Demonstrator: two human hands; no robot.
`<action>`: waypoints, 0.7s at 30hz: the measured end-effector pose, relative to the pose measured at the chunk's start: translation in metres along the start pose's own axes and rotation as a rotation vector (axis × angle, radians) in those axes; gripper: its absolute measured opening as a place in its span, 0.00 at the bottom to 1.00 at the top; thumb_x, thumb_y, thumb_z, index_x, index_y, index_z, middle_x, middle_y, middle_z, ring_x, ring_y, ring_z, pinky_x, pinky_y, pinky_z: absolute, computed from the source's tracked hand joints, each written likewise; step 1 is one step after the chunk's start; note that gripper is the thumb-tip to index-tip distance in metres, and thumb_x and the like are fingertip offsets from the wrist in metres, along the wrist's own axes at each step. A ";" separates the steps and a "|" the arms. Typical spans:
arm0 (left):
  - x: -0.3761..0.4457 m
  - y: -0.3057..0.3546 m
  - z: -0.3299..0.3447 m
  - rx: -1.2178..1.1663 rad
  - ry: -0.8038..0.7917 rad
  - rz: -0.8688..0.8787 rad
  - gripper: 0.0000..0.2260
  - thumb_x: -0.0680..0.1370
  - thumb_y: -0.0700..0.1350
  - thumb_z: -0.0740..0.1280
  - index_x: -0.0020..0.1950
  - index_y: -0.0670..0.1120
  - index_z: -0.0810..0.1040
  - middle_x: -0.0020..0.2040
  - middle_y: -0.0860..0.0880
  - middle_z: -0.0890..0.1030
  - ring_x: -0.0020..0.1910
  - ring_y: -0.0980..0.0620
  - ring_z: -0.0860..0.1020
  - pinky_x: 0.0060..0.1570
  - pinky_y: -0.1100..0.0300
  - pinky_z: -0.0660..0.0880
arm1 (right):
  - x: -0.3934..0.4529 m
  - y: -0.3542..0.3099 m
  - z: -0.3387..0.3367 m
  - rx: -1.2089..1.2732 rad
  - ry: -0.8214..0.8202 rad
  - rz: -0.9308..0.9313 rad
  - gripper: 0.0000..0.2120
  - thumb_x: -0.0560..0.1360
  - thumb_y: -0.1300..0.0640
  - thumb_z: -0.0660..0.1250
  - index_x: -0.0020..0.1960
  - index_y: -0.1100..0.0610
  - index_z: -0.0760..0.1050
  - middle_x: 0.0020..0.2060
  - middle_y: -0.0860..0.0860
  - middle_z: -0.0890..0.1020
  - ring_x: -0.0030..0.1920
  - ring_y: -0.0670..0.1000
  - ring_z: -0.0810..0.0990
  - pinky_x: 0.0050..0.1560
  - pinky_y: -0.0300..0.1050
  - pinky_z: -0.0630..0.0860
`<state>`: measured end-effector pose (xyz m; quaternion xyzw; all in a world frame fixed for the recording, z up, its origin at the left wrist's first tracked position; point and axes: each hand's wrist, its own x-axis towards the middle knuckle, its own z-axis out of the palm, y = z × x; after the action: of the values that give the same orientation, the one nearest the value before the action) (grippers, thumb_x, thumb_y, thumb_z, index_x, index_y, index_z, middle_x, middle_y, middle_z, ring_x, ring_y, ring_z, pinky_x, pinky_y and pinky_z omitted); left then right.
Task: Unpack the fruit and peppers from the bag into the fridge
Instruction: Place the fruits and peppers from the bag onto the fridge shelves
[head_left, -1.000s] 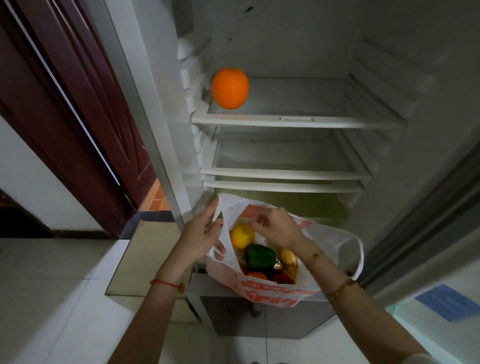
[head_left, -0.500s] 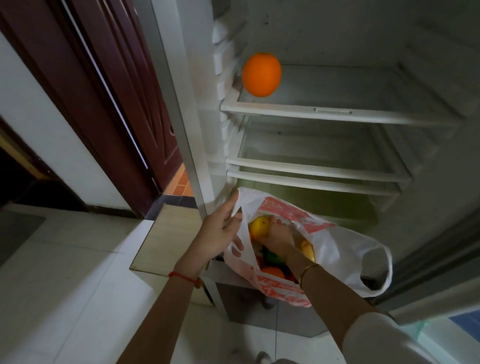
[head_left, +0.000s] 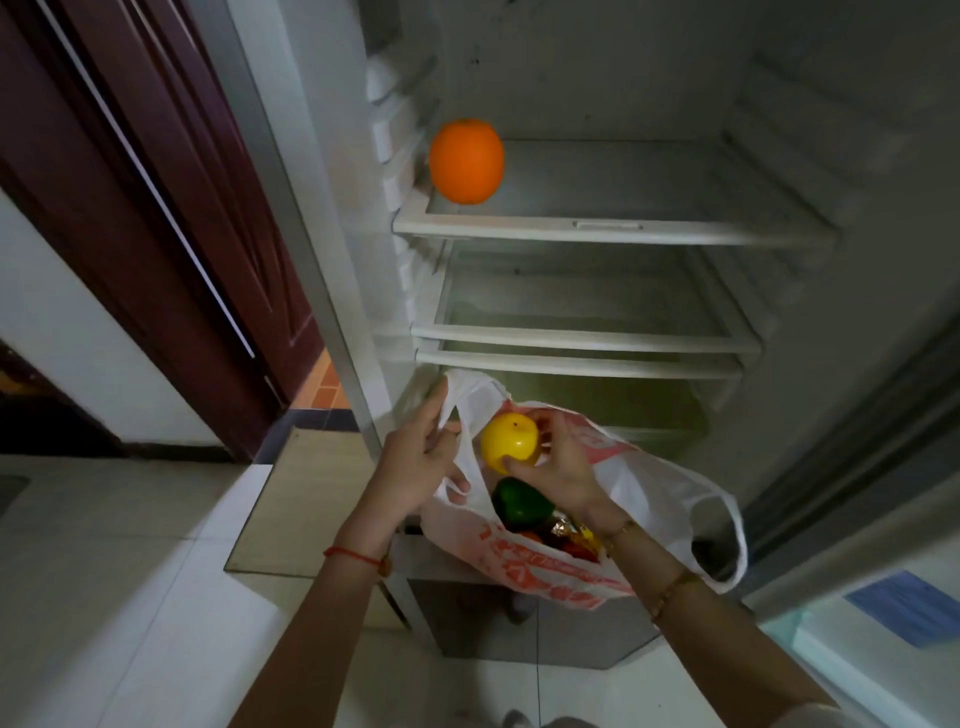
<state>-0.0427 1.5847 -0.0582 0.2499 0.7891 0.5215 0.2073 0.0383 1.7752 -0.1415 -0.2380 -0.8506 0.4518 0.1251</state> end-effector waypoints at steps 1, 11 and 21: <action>0.002 0.000 0.000 -0.018 0.003 0.005 0.28 0.82 0.41 0.59 0.78 0.57 0.53 0.63 0.39 0.78 0.32 0.47 0.84 0.37 0.50 0.83 | -0.003 -0.007 -0.010 0.014 0.009 -0.032 0.35 0.61 0.43 0.78 0.63 0.48 0.68 0.58 0.49 0.73 0.59 0.51 0.75 0.59 0.50 0.76; 0.010 0.015 0.006 -0.155 -0.018 -0.028 0.28 0.83 0.38 0.57 0.78 0.56 0.52 0.74 0.39 0.67 0.28 0.50 0.83 0.28 0.57 0.81 | 0.010 -0.120 -0.118 0.292 0.279 -0.320 0.34 0.63 0.41 0.74 0.64 0.50 0.68 0.62 0.51 0.75 0.58 0.47 0.78 0.52 0.38 0.78; 0.005 0.026 0.009 -0.116 -0.016 -0.050 0.28 0.82 0.40 0.59 0.79 0.55 0.52 0.54 0.55 0.77 0.31 0.47 0.83 0.36 0.47 0.82 | 0.071 -0.201 -0.170 0.188 0.443 -0.494 0.33 0.65 0.43 0.74 0.66 0.52 0.69 0.62 0.52 0.72 0.57 0.49 0.76 0.53 0.38 0.77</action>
<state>-0.0368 1.6026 -0.0377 0.2221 0.7618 0.5589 0.2407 -0.0083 1.8364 0.1200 -0.1047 -0.7894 0.4216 0.4338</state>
